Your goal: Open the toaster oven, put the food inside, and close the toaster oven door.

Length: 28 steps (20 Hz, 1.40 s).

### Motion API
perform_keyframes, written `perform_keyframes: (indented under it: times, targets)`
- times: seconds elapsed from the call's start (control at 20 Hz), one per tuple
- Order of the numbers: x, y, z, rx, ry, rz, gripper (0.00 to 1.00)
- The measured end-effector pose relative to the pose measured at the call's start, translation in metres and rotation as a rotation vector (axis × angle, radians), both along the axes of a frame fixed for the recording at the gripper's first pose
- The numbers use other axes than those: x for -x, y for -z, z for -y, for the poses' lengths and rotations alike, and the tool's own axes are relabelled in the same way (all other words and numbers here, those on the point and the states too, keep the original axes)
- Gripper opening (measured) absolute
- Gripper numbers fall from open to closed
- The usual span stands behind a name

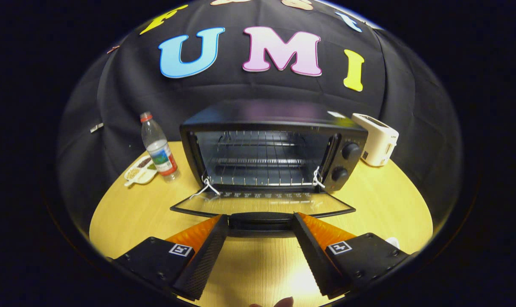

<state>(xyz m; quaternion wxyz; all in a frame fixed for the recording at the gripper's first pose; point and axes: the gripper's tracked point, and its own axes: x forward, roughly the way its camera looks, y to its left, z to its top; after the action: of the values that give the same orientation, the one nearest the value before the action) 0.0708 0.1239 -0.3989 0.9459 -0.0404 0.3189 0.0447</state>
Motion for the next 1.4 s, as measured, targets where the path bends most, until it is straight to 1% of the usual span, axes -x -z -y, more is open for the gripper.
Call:
perform_keyframes:
  times: [0.1,0.2,0.4,0.6,0.75,0.9,1.0,1.15,1.25,1.4]
  targets:
    - [0.015,0.019,0.001,-0.002,0.000,-0.073,0.99]
    - [0.026,0.022,0.002,-0.018,-0.002,-0.102,0.99]
    - [0.041,-0.001,0.008,-0.094,-0.003,-0.116,0.99]
    - [0.050,-0.039,0.040,-0.115,-0.012,-0.119,0.99]
    - [0.063,-0.057,0.080,-0.116,0.000,-0.199,0.99]
    - [0.074,-0.070,0.121,-0.163,0.017,-0.304,0.98]
    - [0.086,-0.068,0.161,-0.114,0.013,-0.400,0.99]
    - [0.091,-0.060,0.218,-0.009,-0.030,-0.478,1.00]
    - [0.096,-0.050,0.246,0.000,-0.033,-0.541,1.00]
    - [0.096,-0.025,0.287,0.010,-0.004,-0.636,0.99]
